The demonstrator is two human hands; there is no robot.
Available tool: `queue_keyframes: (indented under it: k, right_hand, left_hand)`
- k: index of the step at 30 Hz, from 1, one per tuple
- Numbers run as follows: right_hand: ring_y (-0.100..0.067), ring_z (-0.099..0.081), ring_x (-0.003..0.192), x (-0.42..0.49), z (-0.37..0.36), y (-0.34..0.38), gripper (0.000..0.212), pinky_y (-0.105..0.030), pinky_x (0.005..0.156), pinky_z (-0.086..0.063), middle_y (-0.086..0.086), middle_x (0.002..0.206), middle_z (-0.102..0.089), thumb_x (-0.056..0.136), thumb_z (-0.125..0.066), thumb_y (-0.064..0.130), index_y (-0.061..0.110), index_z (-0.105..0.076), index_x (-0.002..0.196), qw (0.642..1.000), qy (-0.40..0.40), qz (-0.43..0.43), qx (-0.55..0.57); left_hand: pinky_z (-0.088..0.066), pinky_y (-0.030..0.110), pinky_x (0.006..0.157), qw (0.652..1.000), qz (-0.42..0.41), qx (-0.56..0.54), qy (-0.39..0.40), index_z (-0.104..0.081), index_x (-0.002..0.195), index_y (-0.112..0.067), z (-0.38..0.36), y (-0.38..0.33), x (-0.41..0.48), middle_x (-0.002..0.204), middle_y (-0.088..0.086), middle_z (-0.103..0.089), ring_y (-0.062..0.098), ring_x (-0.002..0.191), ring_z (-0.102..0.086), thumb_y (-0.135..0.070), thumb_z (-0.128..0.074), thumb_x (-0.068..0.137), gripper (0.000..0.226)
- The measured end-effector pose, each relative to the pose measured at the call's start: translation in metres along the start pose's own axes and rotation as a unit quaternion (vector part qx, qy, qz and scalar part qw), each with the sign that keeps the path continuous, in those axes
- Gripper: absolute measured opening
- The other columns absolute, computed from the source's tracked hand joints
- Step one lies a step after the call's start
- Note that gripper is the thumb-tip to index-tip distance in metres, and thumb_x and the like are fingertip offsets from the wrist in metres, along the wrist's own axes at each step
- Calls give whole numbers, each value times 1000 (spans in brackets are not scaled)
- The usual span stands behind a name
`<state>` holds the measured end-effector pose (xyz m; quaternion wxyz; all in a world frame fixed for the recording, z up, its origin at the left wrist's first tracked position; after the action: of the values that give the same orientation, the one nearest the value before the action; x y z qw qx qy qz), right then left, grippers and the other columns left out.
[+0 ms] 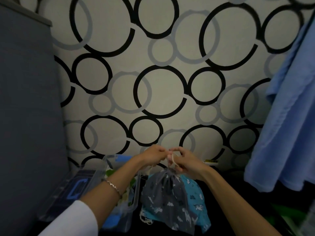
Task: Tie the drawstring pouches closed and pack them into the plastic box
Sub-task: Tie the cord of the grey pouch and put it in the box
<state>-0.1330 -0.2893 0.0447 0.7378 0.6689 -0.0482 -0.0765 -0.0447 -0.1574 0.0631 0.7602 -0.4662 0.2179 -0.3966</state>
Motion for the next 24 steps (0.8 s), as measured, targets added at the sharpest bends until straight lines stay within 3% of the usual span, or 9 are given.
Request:
queue_keyframes:
  k: [3, 5, 7, 11, 14, 16, 18, 20, 24]
  right_hand:
    - [-15, -65, 88, 0, 6, 3, 42, -29, 76, -51, -2, 109, -70, 85, -65, 46, 35, -59, 125, 998, -55, 26, -22]
    - [-14, -61, 109, 1, 14, 3, 36, -28, 82, -48, 1, 119, -67, 96, -49, 47, 25, -65, 120, 994, -95, 48, 34]
    - [-16, -63, 111, 3, 24, 0, 43, -29, 87, -47, -5, 116, -70, 100, -40, 44, 13, -66, 115, 977, -114, 53, 174]
    - [-15, -65, 65, 5, 45, -14, 40, -28, 73, -52, -3, 63, -60, 102, -42, 39, 5, -61, 112, 916, -157, 24, 367]
    - [-5, -33, 34, 4, 63, -29, 40, -16, 37, -35, 7, 44, -31, 103, -39, 35, 2, -55, 118, 900, -182, -5, 397]
    - [-5, -26, 33, 1, 70, -43, 39, -16, 31, -25, 7, 44, -27, 104, -38, 31, -1, -56, 119, 912, -190, -54, 359]
    - [-5, -24, 36, -2, 65, -53, 38, -16, 32, -22, 6, 47, -27, 104, -42, 27, -4, -59, 116, 940, -173, -108, 274]
    - [-6, -24, 37, -2, 54, -53, 34, -17, 33, -21, 4, 49, -30, 102, -49, 26, -4, -65, 107, 968, -160, -145, 125]
    - [-11, -31, 37, -3, 32, -28, 24, -22, 42, -25, 2, 44, -40, 87, -64, 17, 10, -56, 65, 953, -114, -160, -231]
  left_hand:
    - [-29, 23, 47, 1000, -16, -1, 2, -66, 77, -15, 3, -1, 1, 59, -1, -37, 11, 49, -31, -39, -60, 92, 30]
    - [-28, 24, 49, 1000, -28, 1, 0, -72, 79, -20, 6, 0, 3, 59, 1, -36, 13, 52, -31, -35, -63, 92, 22]
    - [-32, 24, 55, 999, -43, 16, -2, -76, 83, -25, 11, 3, 2, 61, 0, -44, 14, 57, -36, -31, -66, 90, 14]
    - [-30, 16, 50, 997, -60, 57, 0, -66, 59, -21, 24, 16, -3, 51, -8, -38, 6, 48, -32, -25, -66, 91, 32]
    - [-33, 23, 57, 991, -38, 125, -23, -63, 69, -7, 46, 35, -8, 63, 3, -40, 13, 57, -37, -27, -64, 90, 29]
    - [-36, 24, 59, 987, -19, 155, -42, -69, 80, 1, 62, 49, -11, 63, 2, -46, 12, 58, -41, -28, -64, 91, 32]
    - [-44, 23, 65, 979, -27, 199, -32, -76, 84, -7, 68, 54, -12, 69, -2, -62, 9, 63, -54, -29, -65, 90, 25]
    - [-50, 24, 78, 961, -57, 270, -34, -78, 86, -20, 64, 50, -12, 82, -9, -72, 4, 77, -63, -32, -68, 88, 16]
    - [-46, 20, 64, 952, -82, 289, -64, -75, 78, -29, 56, 30, -10, 68, -15, -63, -1, 62, -55, -37, -68, 88, 14]
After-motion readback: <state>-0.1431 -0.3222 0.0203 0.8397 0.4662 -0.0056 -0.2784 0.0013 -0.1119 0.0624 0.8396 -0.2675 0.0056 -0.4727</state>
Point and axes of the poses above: each hand's wrist, its own x-axis towards the middle knuckle, its own z-axis out of the back of the hand, y = z × x, the point moved 3 cm from there along x, towards the middle knuckle
